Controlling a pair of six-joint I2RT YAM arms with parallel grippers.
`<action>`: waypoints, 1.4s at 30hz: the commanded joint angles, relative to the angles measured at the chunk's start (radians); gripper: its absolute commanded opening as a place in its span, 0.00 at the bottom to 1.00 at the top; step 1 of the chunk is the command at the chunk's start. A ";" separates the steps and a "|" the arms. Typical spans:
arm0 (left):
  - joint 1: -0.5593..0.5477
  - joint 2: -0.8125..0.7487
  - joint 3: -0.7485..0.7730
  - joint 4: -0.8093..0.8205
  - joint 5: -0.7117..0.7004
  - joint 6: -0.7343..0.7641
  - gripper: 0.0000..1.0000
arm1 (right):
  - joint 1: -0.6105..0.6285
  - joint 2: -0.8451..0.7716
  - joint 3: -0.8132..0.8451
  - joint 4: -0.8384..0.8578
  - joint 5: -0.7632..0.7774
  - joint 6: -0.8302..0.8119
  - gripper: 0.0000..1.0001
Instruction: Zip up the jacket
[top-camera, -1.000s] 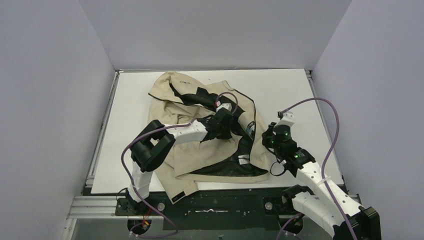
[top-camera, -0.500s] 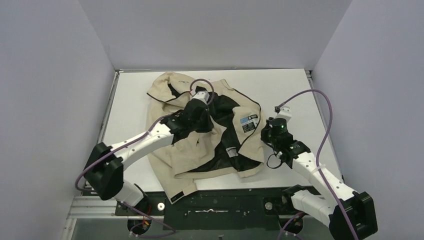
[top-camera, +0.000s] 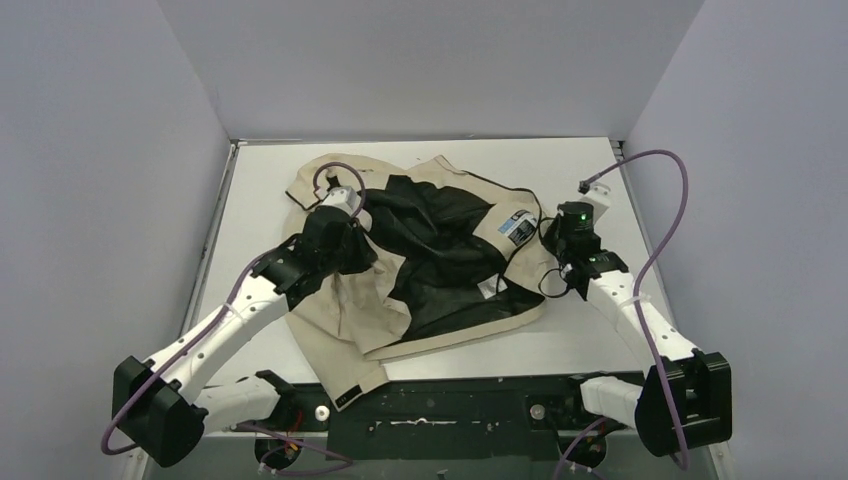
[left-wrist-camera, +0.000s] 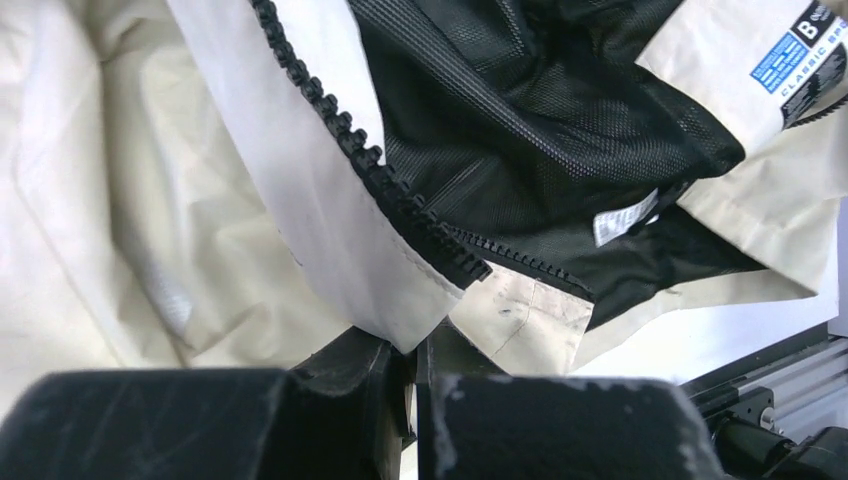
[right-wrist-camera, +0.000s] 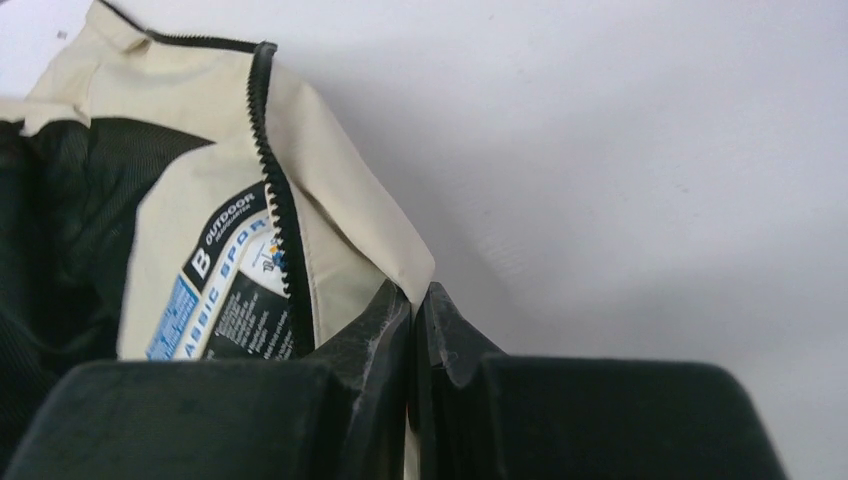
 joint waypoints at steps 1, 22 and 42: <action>0.022 -0.062 0.003 -0.023 -0.006 0.031 0.00 | -0.069 0.000 0.078 0.060 0.073 0.000 0.00; -0.260 0.081 0.075 -0.011 0.157 0.087 0.00 | 0.042 -0.108 0.142 -0.022 -0.505 -0.070 0.00; -0.461 0.419 -0.098 0.198 0.244 -0.051 0.00 | 0.097 -0.281 -0.171 -0.185 -0.749 -0.050 0.00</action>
